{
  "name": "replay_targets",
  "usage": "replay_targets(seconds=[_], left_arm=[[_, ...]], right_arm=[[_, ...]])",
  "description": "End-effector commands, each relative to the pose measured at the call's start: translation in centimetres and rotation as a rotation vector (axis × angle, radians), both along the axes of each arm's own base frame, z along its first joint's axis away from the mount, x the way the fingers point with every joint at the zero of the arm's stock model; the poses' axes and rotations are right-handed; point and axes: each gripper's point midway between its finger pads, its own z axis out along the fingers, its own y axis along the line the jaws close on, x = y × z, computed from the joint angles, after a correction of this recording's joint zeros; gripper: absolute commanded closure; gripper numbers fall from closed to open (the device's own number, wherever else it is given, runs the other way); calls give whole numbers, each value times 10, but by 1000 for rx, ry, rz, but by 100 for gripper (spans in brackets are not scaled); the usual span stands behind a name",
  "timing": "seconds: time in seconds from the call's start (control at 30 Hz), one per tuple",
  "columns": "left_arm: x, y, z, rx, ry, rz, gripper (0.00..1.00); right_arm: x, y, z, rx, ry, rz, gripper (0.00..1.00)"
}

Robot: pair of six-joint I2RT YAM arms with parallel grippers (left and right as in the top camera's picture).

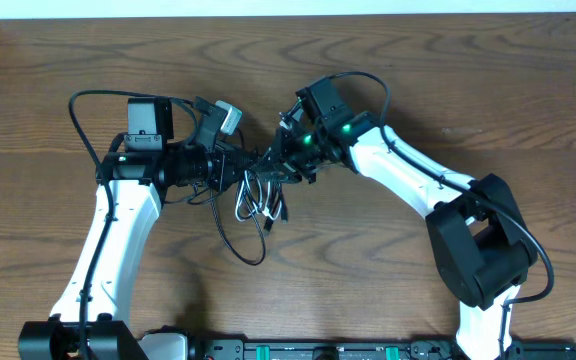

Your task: Untangle cables

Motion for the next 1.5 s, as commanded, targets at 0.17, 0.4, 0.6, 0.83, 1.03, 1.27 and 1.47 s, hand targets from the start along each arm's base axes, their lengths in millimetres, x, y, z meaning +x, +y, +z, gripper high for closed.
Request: replay_targets(seconds=[0.17, 0.4, 0.6, 0.83, 1.03, 1.27, 1.47], left_arm=[[0, -4, 8, -20, -34, -29, 93], [0, -4, 8, -20, -34, -29, 93], [0, -4, 8, -20, -34, -29, 93], [0, -4, 8, -20, -34, -29, 93], [0, -4, 8, -20, -34, -29, 93], [0, -4, 8, -20, -34, -29, 93], [4, -4, 11, -36, -24, -1, 93]], right_arm=[[-7, 6, 20, 40, 203, -68, 64], [-18, 16, 21, 1, 397, -157, 57], [-16, 29, 31, 31, 436, -188, 61], [-12, 41, 43, 78, 470, -213, 57], [-5, 49, 49, 96, 486, -266, 83], [6, 51, 47, 101, 411, -311, 99], [14, 42, 29, 55, 87, -211, 99]])
